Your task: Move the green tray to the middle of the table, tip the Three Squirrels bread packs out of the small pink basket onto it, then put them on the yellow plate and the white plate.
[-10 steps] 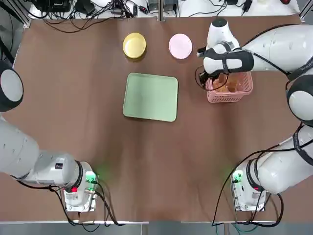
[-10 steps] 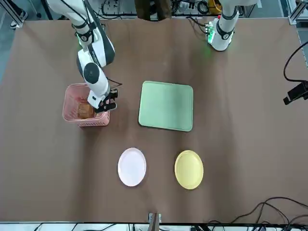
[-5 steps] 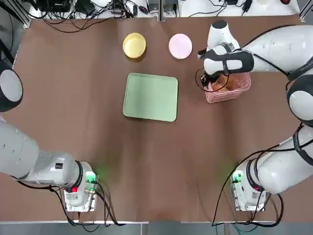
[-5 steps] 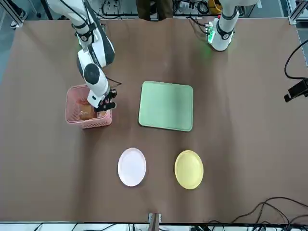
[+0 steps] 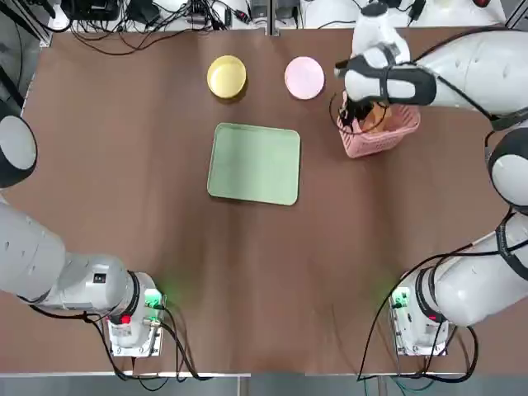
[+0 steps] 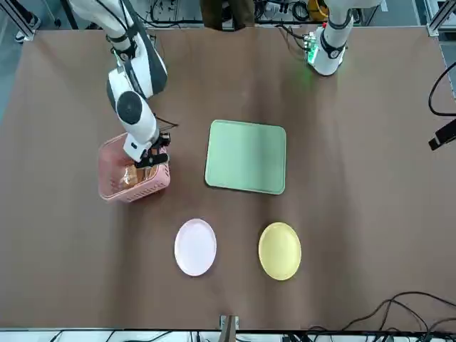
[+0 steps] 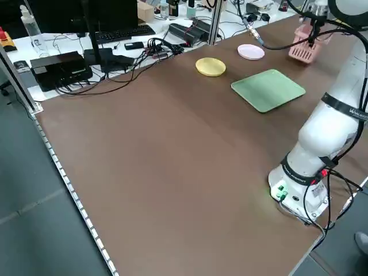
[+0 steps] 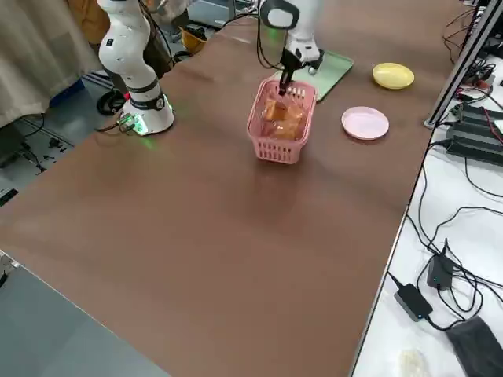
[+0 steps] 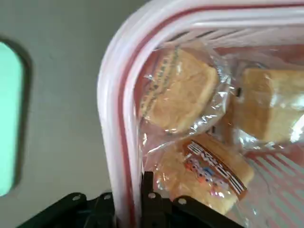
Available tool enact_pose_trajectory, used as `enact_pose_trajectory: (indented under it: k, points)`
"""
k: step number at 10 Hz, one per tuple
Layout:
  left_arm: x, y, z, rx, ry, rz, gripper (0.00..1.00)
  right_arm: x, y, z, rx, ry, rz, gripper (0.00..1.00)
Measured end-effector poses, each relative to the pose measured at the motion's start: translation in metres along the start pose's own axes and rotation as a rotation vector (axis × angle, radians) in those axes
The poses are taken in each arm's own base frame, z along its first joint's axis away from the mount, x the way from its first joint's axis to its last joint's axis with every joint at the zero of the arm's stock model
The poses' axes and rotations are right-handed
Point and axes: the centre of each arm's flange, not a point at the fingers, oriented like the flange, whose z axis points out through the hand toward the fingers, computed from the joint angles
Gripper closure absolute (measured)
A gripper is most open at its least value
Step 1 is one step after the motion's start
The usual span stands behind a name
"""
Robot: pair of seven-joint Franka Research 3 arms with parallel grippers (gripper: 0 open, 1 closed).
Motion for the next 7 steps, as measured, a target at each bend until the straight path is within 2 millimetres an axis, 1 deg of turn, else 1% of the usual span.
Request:
enact_pose_trajectory:
  k: [1, 2, 3, 5, 7]
  points:
    - [0.000, -0.003, 0.000, 0.002, 0.001, -0.005, 0.00, 0.005, -0.004, -0.030, 0.008, 0.023, 0.024, 0.93]
    - [0.000, -0.005, -0.001, 0.012, 0.003, -0.006, 0.00, 0.008, -0.013, -0.055, 0.030, 0.055, 0.042, 0.93]
    - [0.001, -0.006, -0.002, 0.025, 0.005, -0.005, 0.00, 0.009, -0.026, -0.074, 0.082, 0.070, 0.069, 0.93]
    - [0.001, -0.005, -0.002, 0.031, 0.006, -0.002, 0.00, 0.003, -0.058, -0.102, 0.218, 0.062, 0.104, 0.93]
    - [0.001, -0.005, -0.002, 0.032, 0.005, -0.002, 0.00, -0.004, -0.094, -0.124, 0.350, 0.075, 0.110, 0.93]
